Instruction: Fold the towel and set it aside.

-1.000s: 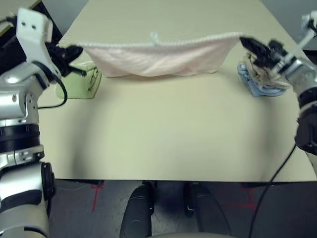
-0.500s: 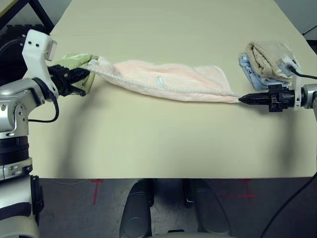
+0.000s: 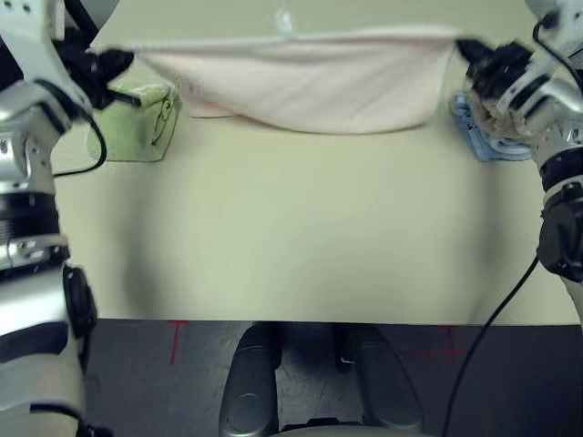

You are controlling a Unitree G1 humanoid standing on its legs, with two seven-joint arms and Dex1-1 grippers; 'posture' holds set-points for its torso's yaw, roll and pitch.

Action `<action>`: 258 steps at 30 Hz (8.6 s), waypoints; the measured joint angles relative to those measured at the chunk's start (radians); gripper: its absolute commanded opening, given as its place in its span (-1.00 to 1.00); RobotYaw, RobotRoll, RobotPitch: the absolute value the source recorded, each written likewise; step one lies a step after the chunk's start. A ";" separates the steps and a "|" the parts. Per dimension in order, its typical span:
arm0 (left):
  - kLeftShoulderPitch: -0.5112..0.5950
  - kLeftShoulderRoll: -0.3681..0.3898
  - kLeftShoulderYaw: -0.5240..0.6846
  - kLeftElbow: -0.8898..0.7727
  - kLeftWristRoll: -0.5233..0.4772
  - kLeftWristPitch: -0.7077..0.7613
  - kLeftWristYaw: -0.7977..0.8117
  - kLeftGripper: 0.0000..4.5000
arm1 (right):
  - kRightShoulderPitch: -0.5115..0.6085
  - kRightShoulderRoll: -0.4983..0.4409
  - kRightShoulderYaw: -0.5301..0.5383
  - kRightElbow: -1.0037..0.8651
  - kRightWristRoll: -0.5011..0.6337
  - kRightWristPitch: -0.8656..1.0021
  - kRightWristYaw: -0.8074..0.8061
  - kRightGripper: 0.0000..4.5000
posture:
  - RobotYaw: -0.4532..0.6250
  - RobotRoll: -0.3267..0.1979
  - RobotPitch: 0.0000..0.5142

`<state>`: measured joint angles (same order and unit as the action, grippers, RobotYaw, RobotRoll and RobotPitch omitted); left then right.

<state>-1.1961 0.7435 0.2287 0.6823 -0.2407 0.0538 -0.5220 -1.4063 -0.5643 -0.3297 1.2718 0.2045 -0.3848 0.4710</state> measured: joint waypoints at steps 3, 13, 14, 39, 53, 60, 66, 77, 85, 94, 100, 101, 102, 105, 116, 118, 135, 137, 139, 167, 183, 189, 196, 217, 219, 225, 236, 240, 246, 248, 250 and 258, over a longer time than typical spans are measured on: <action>-0.008 -0.003 0.005 0.042 0.006 -0.110 0.014 -0.98 | -0.001 0.006 -0.001 0.003 0.000 -0.034 0.022 -1.00 | -0.19 0.25 0.08; 0.480 0.143 -0.099 -0.324 -0.104 0.383 -0.438 -0.98 | 0.175 -0.046 0.122 0.022 -0.083 -0.030 0.611 -1.00 | -0.16 0.25 0.09; 0.497 0.164 -0.099 -0.366 -0.114 0.415 -0.460 -0.98 | 0.195 -0.061 0.127 0.022 -0.090 -0.010 0.665 -1.00 | -0.16 0.25 0.09; 0.673 0.420 -0.143 -0.474 -0.085 0.454 -0.812 -0.98 | 0.268 -0.250 0.389 0.022 -0.341 -0.008 1.109 -1.00 | -0.20 0.25 0.05; 0.759 0.519 -0.138 -0.525 -0.121 0.480 -0.969 -0.98 | 0.353 -0.304 0.573 -0.074 -0.174 0.031 1.138 -1.00 | -0.24 0.25 0.01; 0.714 0.532 -0.166 -0.497 -0.107 0.464 -1.022 -0.98 | 0.353 -0.371 0.703 -0.121 -0.053 0.071 1.139 -1.00 | -0.24 0.25 0.01; 0.527 0.452 -0.221 -0.319 -0.005 0.319 -0.951 -0.98 | 0.302 -0.350 0.638 -0.073 -0.021 0.101 1.138 -1.00 | -0.23 0.25 0.03; 0.293 0.331 -0.287 -0.045 0.142 0.159 -0.857 -0.98 | 0.277 -0.277 0.436 -0.002 -0.075 0.159 0.940 -1.00 | -0.21 0.25 0.00; 0.133 0.245 -0.315 0.155 0.240 0.041 -0.742 -0.98 | 0.264 -0.199 0.432 0.017 -0.205 0.141 0.710 -1.00 | -0.20 0.25 0.01; 0.106 0.223 -0.330 0.239 0.295 -0.005 -0.721 -0.98 | 0.239 -0.140 0.395 0.024 -0.254 0.095 0.510 -1.00 | -0.20 0.25 -0.01; 0.106 0.217 -0.329 0.243 0.308 -0.012 -0.693 -0.98 | 0.224 -0.122 0.395 0.024 -0.294 0.089 0.451 -1.00 | -0.20 0.25 -0.02; 0.106 0.214 -0.328 0.246 0.308 -0.014 -0.684 -0.98 | 0.218 -0.120 0.395 0.024 -0.305 0.089 0.435 -1.00 | -0.20 0.25 -0.02; 0.106 0.209 -0.326 0.251 0.308 -0.016 -0.673 -0.98 | 0.213 -0.117 0.396 0.024 -0.314 0.089 0.418 -1.00 | -0.20 0.25 -0.02; 0.103 0.195 -0.326 0.277 0.309 -0.021 -0.647 -0.98 | 0.207 -0.107 0.396 0.024 -0.337 0.089 0.384 -1.00 | -0.20 0.25 -0.01; 0.084 0.175 -0.327 0.321 0.337 -0.055 -0.595 -0.56 | 0.207 -0.092 0.395 0.028 -0.391 0.121 0.325 -0.52 | -0.20 0.25 -0.03; 0.081 0.175 -0.327 0.329 0.342 -0.065 -0.570 -0.23 | 0.207 -0.090 0.391 0.030 -0.388 0.132 0.317 -0.20 | -0.20 0.25 -0.03; 0.173 0.172 -0.148 0.067 0.107 0.110 -0.742 1.00 | 0.202 -0.046 0.058 0.030 -0.056 0.253 0.646 0.99 | -0.20 0.25 -0.06; 0.224 0.155 -0.109 -0.031 0.023 0.203 -0.774 1.00 | 0.202 -0.045 0.044 0.029 -0.032 0.307 0.727 0.99 | -0.20 0.25 -0.06; 0.283 0.137 -0.077 -0.136 -0.048 0.275 -0.787 1.00 | 0.204 -0.045 0.043 0.026 -0.020 0.354 0.800 0.99 | -0.20 0.25 -0.05; 0.546 0.054 -0.132 -0.203 -0.066 -0.071 -0.867 1.00 | 0.280 -0.105 0.045 -0.108 0.070 0.980 0.883 0.99 | -0.23 0.25 -0.05; 0.535 0.043 -0.118 -0.184 -0.078 -0.054 -0.862 1.00 | 0.430 -0.180 0.009 -0.135 0.134 1.149 0.791 0.99 | -0.26 0.25 -0.02; 0.535 0.039 -0.118 -0.200 -0.080 -0.034 -0.857 1.00 | 0.429 -0.144 -0.007 -0.145 0.168 1.186 0.730 0.99 | -0.23 0.25 -0.02; 0.542 0.031 -0.118 -0.253 -0.093 0.000 -0.845 1.00 | 0.451 -0.127 -0.066 -0.165 0.231 1.249 0.669 0.99 | -0.22 0.25 -0.01; 0.566 0.031 -0.118 -0.295 -0.098 0.033 -0.840 1.00 | 0.484 0.000 -0.210 -0.285 0.399 1.276 0.389 0.99 | -0.21 0.25 -0.01; 0.577 0.031 -0.118 -0.307 -0.098 0.039 -0.834 1.00 | 0.483 0.004 -0.219 -0.283 0.406 1.262 0.369 0.92 | -0.21 0.25 -0.02; 0.581 0.031 -0.118 -0.316 -0.100 0.048 -0.829 1.00 | 0.483 0.016 -0.228 -0.262 0.408 1.238 0.325 0.09 | -0.21 0.25 -0.02; 0.586 0.032 -0.118 -0.319 -0.100 0.052 -0.829 1.00 | 0.474 0.011 -0.231 -0.270 0.433 1.238 0.331 -0.99 | -0.23 0.25 -0.04; 0.586 0.032 -0.118 -0.319 -0.100 0.052 -0.830 1.00 | 0.493 -0.015 -0.228 -0.288 0.440 1.279 0.344 -0.99 | -0.25 0.25 -0.06; 0.586 0.032 -0.119 -0.317 -0.100 0.052 -0.832 1.00 | 0.577 -0.077 -0.209 -0.382 0.452 1.381 0.387 -0.99 | -0.25 0.25 -0.05; 0.585 0.032 -0.119 -0.313 -0.100 0.051 -0.833 1.00 | 0.621 -0.094 -0.205 -0.438 0.465 1.424 0.393 -0.99 | -0.27 0.25 -0.05; 0.585 0.032 -0.119 -0.310 -0.100 0.049 -0.833 1.00 | 0.650 -0.097 -0.207 -0.482 0.481 1.452 0.389 -0.99 | -0.28 0.25 -0.05; 0.575 0.032 -0.122 -0.294 -0.100 0.039 -0.843 1.00 | 0.738 -0.111 -0.247 -0.582 0.533 1.516 0.335 -0.99 | -0.29 0.25 -0.08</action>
<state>-0.6215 0.7751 0.1066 0.3879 -0.3408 0.0924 -1.3648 -0.6681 -0.6756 -0.5768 0.6894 0.7372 1.1308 0.8060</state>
